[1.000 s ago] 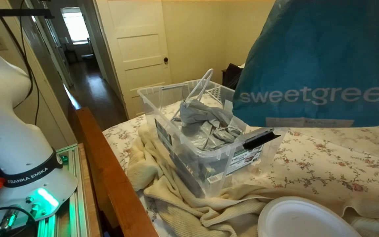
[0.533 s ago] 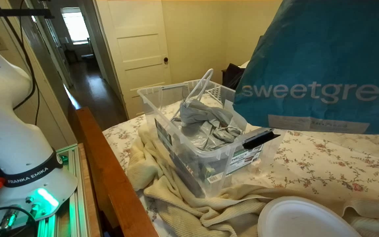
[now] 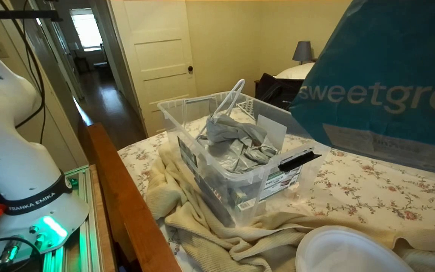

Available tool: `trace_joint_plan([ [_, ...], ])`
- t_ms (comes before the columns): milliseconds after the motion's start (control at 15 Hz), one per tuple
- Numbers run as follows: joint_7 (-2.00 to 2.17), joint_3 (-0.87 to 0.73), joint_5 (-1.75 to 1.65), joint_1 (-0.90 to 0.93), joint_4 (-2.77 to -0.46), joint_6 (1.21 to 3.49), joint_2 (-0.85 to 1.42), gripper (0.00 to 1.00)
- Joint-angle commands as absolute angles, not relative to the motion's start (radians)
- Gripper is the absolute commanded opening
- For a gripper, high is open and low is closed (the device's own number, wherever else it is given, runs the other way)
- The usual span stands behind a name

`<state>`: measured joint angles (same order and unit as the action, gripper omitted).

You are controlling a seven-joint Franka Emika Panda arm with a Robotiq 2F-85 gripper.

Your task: Remove the bag from the storage container

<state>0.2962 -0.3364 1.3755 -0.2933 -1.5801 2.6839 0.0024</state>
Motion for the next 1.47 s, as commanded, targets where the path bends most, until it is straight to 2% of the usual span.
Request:
trace_joint_plan([
  [0, 0.312, -0.334, 1.439, -0.313, -1.464, 2.731, 0.065, 0.01],
  [400, 0.303, -0.34, 1.476, -0.331, -1.434, 2.759, 0.13, 0.01],
  [1400, 0.298, -0.346, 1.538, -0.36, -1.611, 2.738, 0.138, 0.01],
])
